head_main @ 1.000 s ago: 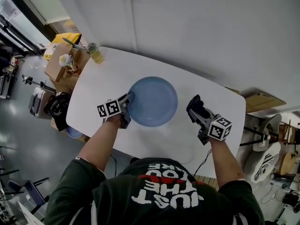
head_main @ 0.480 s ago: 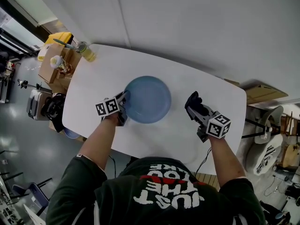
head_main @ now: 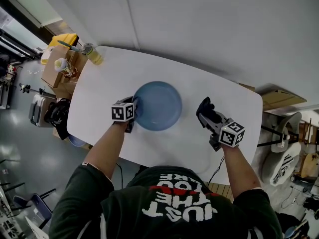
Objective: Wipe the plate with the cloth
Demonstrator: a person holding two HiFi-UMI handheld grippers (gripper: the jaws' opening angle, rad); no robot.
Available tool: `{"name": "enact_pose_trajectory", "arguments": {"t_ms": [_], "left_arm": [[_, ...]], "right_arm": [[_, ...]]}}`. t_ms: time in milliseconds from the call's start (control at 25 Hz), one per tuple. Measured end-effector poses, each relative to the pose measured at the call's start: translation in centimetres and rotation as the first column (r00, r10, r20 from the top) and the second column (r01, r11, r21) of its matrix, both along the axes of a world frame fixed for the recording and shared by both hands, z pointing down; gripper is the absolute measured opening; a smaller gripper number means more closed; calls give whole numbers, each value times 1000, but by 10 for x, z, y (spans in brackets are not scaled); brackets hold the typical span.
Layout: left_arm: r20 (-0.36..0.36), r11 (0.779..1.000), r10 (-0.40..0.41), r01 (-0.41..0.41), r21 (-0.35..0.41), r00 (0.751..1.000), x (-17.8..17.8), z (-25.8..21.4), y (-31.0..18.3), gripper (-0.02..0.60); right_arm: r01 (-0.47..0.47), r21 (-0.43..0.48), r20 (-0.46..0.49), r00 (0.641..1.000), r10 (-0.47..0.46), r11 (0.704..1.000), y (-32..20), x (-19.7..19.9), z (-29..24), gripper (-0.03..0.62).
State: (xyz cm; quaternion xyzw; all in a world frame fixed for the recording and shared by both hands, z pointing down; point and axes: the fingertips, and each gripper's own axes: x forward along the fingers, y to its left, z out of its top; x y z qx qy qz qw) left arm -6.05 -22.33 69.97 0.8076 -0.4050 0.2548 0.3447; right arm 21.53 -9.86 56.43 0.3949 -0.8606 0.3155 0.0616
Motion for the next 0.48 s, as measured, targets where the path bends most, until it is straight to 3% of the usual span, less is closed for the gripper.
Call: {"name": "enact_pose_trajectory", "arguments": {"t_ms": [160,280,480], "left_arm": [[36,1000,19,-20,11,999,3,-1,1,70],[0,999,18,-18,-26,1000,7,-1,4,170],[-52,999,-26,24,-27,998,-3,-11,4,245]], "right_arm": [[2,2,-9,1000,-2,1000,0,-4,-3,83],[0,5,-19,1000,1,1000,1,-6,-5,83],[-25,12,-39,999,25,1000,1,-5,-9,83]]}}
